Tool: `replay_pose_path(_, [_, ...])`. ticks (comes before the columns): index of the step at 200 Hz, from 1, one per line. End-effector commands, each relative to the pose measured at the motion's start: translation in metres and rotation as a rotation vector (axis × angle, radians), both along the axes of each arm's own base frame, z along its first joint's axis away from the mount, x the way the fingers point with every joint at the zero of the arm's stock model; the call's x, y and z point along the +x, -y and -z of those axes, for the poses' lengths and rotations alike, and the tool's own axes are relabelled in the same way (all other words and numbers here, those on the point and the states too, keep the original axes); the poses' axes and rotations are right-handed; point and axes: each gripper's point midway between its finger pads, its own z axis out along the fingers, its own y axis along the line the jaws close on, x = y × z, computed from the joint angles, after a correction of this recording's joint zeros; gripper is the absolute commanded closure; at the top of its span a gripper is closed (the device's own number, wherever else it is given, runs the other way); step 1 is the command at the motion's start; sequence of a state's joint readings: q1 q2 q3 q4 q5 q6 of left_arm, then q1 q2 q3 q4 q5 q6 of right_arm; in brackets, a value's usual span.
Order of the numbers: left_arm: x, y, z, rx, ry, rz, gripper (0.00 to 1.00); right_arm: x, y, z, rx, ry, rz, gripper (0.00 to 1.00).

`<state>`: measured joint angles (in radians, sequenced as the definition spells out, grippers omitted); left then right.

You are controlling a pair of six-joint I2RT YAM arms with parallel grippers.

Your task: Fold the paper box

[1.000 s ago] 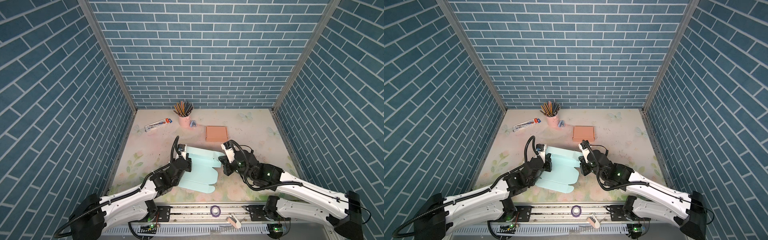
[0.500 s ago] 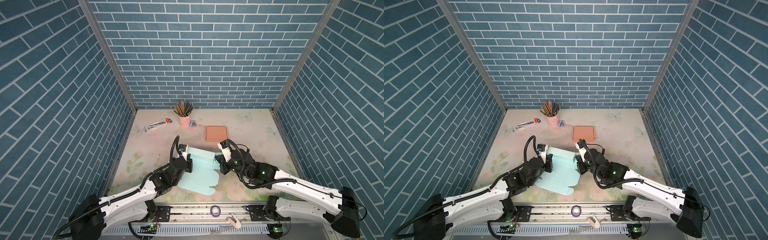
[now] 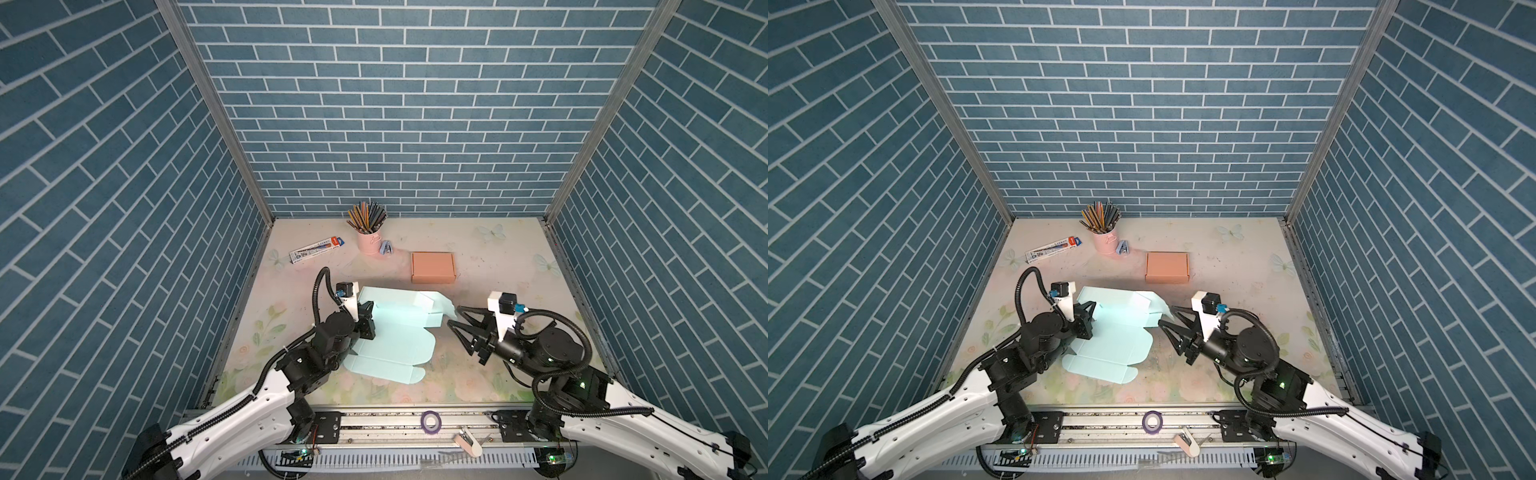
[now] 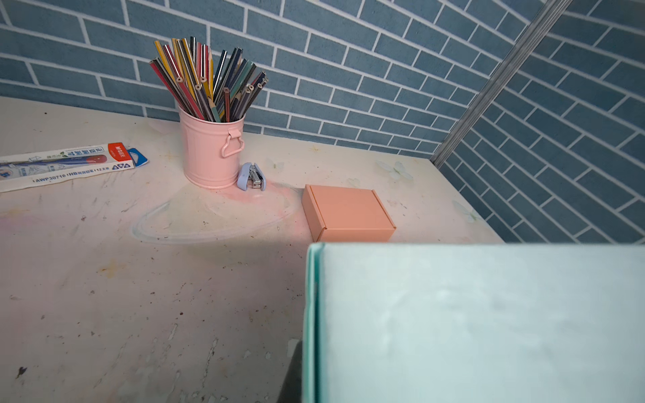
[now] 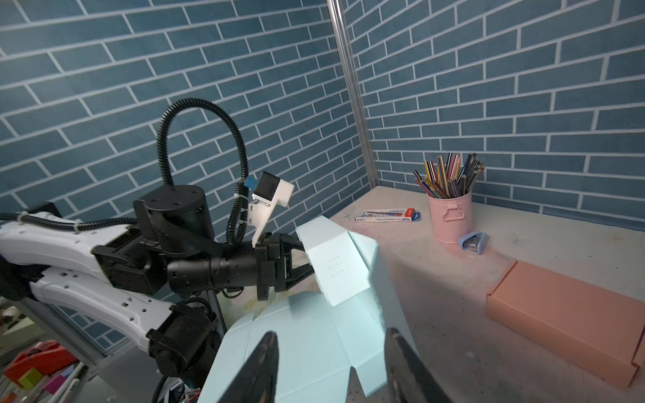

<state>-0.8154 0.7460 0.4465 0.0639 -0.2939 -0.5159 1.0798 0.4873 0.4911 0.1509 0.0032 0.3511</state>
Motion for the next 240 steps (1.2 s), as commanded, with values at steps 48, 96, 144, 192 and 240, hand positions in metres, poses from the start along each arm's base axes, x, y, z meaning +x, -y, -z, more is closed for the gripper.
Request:
replay_pose_path(48, [-0.013,-0.002,-0.045,-0.207,0.015,0.051,0.90,-0.016,-0.001,-0.016,0.186,0.080,-0.088,0.47])
replay_pose_path(96, [-0.018,-0.006,-0.057,-0.264,0.026,0.059,0.89,-0.021,-0.012,-0.015,0.194,0.108,-0.142,0.45])
replay_pose_path(144, [-0.021,-0.003,-0.059,-0.286,0.023,0.081,0.89,-0.012,-0.023,-0.020,0.234,0.115,-0.131,0.45])
replay_pose_path(192, [-0.021,0.000,-0.057,-0.297,0.015,0.092,0.89,0.005,-0.031,-0.022,0.250,0.090,-0.072,0.46])
replay_pose_path(240, [-0.022,0.003,-0.059,-0.315,0.021,0.108,0.89,0.023,-0.043,-0.012,0.217,0.028,-0.014,0.47])
